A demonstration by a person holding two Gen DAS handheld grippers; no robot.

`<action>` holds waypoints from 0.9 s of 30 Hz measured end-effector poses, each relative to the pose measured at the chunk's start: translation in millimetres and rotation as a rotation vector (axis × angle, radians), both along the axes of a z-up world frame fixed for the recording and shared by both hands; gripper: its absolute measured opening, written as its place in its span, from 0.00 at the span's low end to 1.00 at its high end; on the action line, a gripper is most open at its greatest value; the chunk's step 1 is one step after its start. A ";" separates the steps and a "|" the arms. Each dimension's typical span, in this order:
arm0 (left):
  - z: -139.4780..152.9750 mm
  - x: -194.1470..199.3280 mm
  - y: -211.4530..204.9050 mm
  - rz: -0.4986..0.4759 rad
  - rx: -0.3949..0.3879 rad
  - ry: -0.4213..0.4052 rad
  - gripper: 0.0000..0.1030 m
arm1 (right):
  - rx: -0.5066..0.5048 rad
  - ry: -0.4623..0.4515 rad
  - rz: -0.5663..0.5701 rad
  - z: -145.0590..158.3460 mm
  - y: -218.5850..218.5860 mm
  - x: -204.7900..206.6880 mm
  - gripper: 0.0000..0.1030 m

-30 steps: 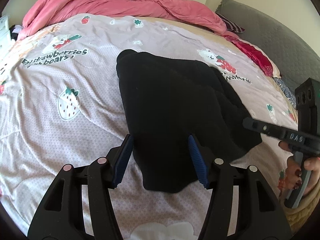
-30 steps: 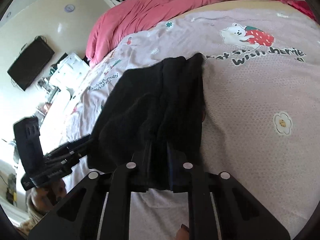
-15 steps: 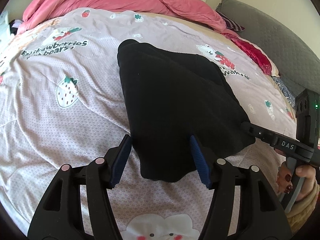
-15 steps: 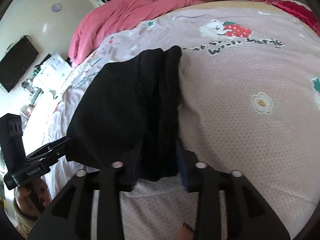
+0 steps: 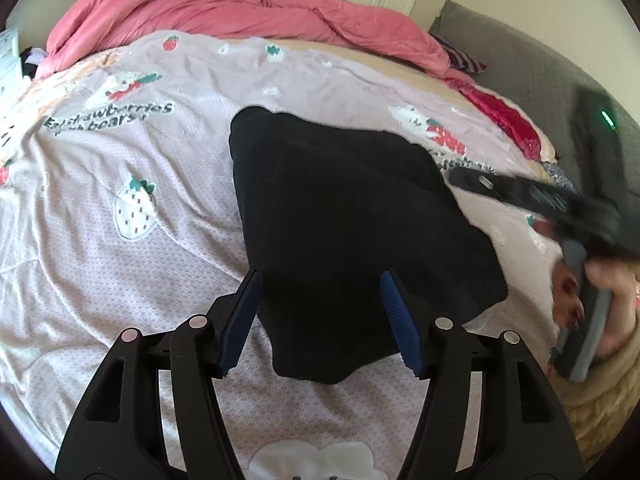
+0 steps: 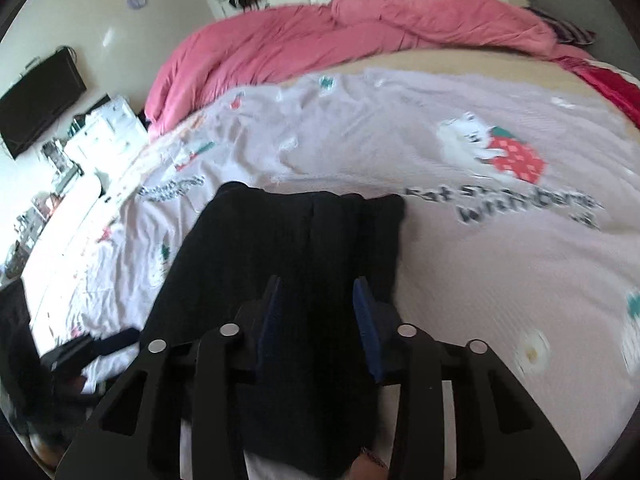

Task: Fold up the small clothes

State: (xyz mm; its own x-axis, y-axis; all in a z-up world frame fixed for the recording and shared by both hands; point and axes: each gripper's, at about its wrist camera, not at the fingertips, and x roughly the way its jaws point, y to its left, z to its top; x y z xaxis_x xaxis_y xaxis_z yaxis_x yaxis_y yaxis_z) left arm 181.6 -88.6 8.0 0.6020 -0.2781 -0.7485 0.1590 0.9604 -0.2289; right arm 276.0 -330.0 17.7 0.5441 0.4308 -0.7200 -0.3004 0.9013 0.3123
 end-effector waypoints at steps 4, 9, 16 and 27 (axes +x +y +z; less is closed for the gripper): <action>-6.6 1.0 -3.8 -0.006 0.030 -0.001 0.54 | -0.060 0.064 -0.036 -22.0 12.3 37.9 0.32; -7.0 1.8 -0.7 -0.009 0.017 0.003 0.54 | -0.018 0.024 -0.007 -17.6 13.2 36.2 0.07; -10.2 2.7 -0.5 -0.015 0.000 0.013 0.56 | -0.267 -0.024 -0.027 -27.2 29.7 33.5 0.08; -3.9 -6.4 4.7 -0.009 -0.024 0.012 0.56 | -0.140 -0.083 -0.094 5.3 2.4 -5.0 0.39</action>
